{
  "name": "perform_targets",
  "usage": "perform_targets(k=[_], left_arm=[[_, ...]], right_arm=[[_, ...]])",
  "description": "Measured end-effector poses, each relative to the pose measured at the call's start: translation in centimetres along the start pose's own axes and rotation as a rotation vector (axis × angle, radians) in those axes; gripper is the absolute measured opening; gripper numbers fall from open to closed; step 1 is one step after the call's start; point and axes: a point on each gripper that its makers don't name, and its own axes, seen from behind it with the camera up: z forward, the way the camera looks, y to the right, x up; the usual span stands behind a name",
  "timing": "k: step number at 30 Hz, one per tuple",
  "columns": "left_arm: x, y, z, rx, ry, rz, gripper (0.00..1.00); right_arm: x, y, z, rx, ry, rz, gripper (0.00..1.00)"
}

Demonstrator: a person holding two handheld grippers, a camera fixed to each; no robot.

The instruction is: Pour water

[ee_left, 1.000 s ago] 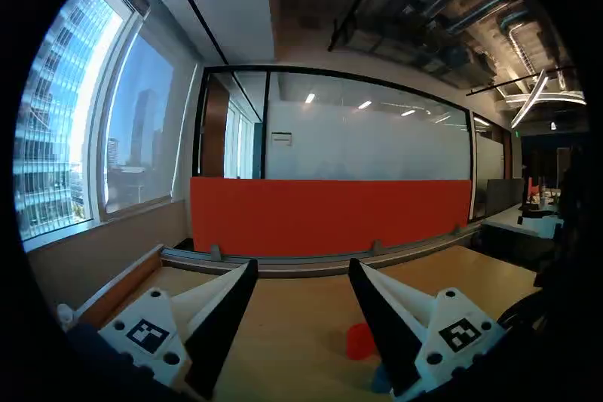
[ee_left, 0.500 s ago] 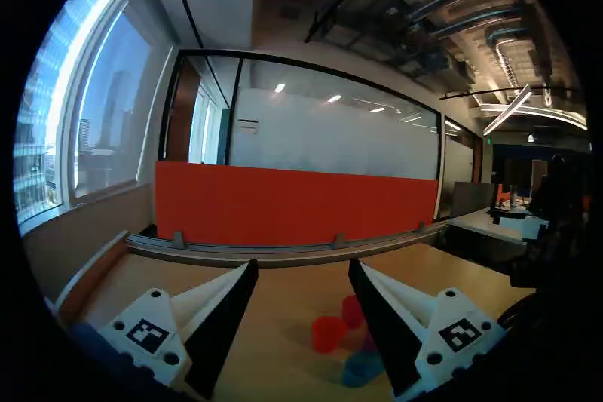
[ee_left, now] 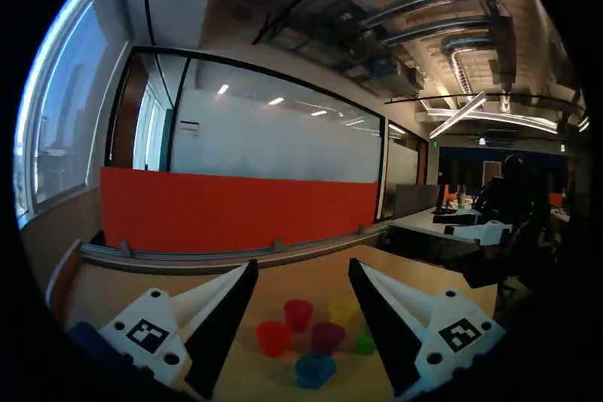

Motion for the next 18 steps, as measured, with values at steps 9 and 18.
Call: perform_targets(k=[9, 18], left_arm=[[-0.3, 1.7, -0.5, -0.075, -0.019, 0.02, 0.89], [-1.7, 2.6, -0.9, -0.118, -0.086, 0.062, 0.89]], right_arm=[[-1.2, -1.0, 0.1, 0.061, -0.051, 0.0, 1.0], [-3.2, -1.2, 0.0, 0.097, -0.136, -0.009, 1.0]])
